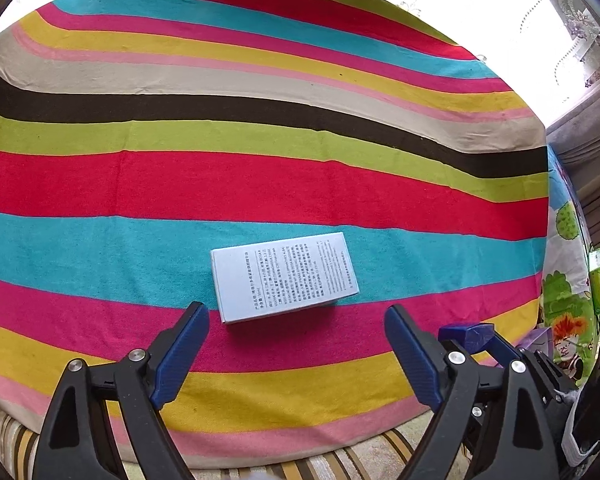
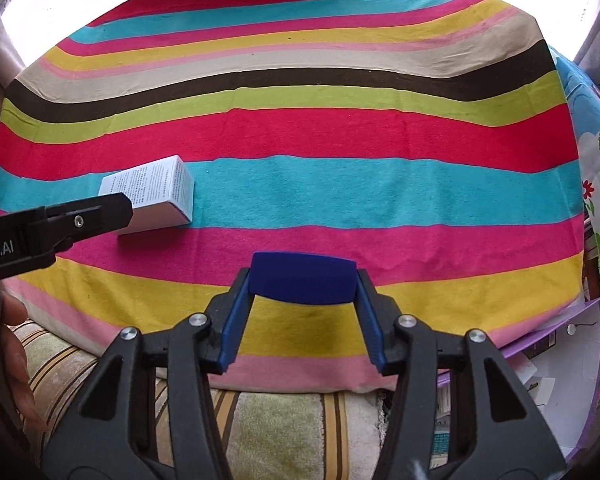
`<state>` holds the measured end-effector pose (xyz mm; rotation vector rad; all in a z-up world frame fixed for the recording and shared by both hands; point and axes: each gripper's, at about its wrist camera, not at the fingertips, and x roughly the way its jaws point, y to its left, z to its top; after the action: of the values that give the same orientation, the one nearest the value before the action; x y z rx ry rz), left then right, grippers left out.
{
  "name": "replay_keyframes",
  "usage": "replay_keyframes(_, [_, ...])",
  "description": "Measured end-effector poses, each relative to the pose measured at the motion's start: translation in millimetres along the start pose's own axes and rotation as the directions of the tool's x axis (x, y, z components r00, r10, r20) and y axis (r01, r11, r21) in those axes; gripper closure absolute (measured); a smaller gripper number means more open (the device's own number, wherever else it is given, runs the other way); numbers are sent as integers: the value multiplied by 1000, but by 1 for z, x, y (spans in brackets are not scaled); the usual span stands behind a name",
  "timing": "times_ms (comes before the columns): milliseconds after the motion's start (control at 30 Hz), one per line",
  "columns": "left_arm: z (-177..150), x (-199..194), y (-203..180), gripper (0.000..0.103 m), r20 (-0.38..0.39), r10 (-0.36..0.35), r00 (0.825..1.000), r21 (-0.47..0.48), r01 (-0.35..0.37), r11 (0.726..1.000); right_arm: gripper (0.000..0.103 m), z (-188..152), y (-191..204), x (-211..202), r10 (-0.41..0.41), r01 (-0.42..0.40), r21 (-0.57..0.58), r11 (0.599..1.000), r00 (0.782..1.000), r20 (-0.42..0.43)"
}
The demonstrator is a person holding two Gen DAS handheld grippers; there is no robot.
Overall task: Organize rigid objects
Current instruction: 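Grasp the white printed box with the left gripper while right holds the block, then carry both items over the purple box and open both grippers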
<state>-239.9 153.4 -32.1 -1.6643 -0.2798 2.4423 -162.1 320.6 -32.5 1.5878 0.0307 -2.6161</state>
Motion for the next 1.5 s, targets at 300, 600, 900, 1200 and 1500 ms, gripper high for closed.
replay_keyframes(300, [11, 29, -12, 3, -14, 112, 994, -47, -112, 993, 49, -1, -31, -5, -33, 31, 57, 998, 999, 26])
replay_keyframes(600, [9, 45, -12, 14, -42, 141, 989, -24, -142, 990, 49, -7, -34, -8, -27, 26, 63, 998, 999, 26])
replay_keyframes(900, [-2, 29, -22, 15, -19, 94, 995, 25, -93, 995, 49, -12, -35, -17, -29, 27, 63, 998, 999, 31])
replay_keyframes(1200, [-21, -1, -53, 15, 5, 27, 1000, 126, -27, 992, 49, -26, -48, -32, -53, 50, 82, 995, 998, 31])
replay_keyframes(1500, [-52, -27, -92, 15, -12, -79, 997, 216, 79, 973, 49, -51, -73, -59, -99, 95, 113, 989, 995, 29])
